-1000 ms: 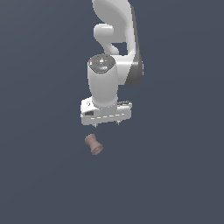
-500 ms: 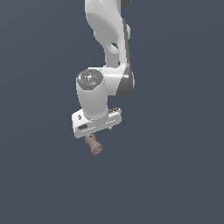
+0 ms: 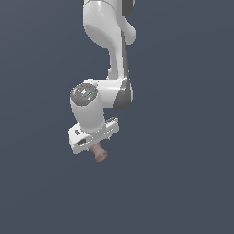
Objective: Pick up the object and move it to a goal position.
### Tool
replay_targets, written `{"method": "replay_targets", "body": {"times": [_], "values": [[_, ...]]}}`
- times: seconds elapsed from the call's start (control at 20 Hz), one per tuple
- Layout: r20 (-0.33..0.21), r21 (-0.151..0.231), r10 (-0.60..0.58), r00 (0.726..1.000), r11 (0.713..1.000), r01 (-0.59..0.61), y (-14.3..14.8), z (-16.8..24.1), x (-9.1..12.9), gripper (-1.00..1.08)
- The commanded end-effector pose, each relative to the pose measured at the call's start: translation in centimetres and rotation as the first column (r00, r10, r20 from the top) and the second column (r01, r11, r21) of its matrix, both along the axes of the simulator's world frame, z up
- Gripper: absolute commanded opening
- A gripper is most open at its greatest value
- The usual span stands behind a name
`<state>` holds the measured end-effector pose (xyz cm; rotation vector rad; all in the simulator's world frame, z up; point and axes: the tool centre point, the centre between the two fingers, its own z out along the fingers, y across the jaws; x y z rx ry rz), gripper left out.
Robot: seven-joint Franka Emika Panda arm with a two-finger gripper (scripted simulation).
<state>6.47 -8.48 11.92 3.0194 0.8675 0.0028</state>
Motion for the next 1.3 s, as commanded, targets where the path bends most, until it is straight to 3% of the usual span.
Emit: {"method": "replay_targets", "body": {"times": [0.0, 0.5, 1.25], "values": [[-0.001, 0.0, 0.028, 1.0, 1.0, -0.028, -0.4, -0.4, 0.2, 1.0], [-0.002, -0.001, 0.052, 0.999, 0.999, -0.052, -0.9, -0.9, 0.4, 1.0], [-0.002, 0.0, 0.056, 0.998, 0.998, -0.056, -0.9, -5.8, 0.4, 1.0]]}}
